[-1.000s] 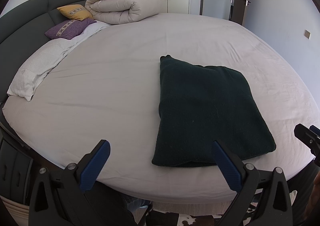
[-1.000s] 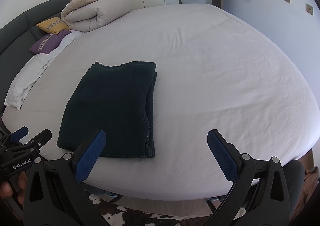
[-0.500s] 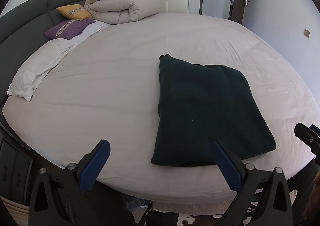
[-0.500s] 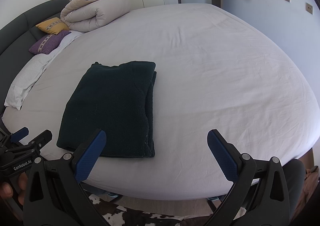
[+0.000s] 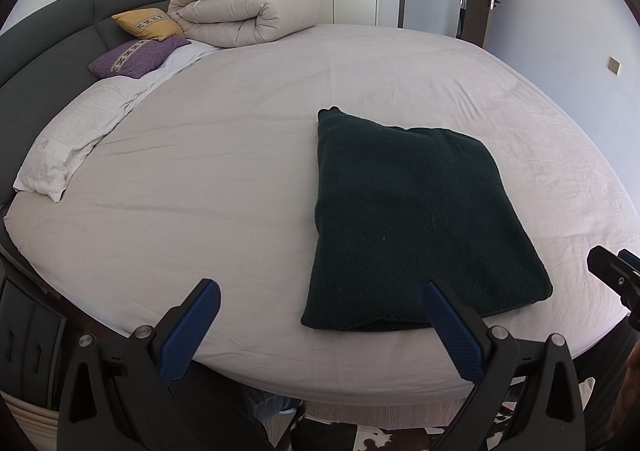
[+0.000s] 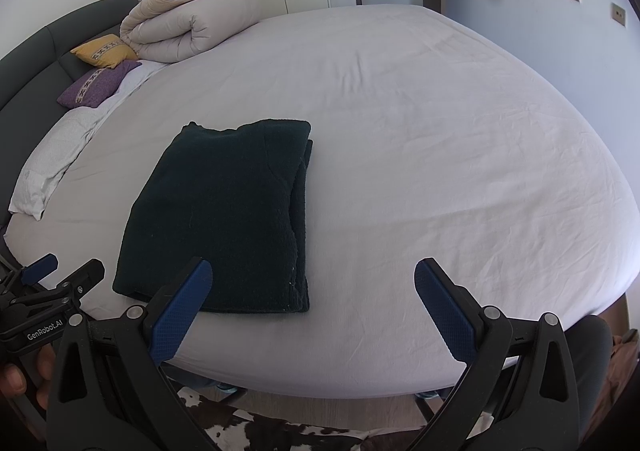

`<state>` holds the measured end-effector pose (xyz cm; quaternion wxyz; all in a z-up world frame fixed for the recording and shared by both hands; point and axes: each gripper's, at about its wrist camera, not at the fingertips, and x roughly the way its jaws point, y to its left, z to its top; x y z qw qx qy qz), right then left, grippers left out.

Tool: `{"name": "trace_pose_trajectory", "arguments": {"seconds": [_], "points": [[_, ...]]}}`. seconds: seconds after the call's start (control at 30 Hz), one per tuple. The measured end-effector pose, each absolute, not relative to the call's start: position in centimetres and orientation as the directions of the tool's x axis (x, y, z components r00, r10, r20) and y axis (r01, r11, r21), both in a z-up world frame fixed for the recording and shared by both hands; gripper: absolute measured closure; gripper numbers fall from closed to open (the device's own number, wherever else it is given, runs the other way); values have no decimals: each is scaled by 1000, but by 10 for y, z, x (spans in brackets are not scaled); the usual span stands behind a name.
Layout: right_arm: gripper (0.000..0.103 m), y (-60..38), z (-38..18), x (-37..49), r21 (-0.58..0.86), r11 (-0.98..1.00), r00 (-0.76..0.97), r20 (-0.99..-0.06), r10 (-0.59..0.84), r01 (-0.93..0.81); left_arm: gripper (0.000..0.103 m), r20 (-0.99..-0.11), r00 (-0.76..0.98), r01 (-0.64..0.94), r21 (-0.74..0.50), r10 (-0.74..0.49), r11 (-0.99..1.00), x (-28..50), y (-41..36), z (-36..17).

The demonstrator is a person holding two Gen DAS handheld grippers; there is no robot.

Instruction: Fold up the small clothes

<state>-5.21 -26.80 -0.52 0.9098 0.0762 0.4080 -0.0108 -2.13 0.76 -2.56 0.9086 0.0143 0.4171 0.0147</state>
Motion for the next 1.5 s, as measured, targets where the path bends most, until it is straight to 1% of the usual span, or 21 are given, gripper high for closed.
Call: {"name": "trace_pose_trajectory", "arguments": {"seconds": [1.5], "points": [[0, -265, -11, -50, 136, 987, 659, -750, 48, 84, 0, -761, 648, -13, 39, 38, 999, -21, 7, -27]]}}
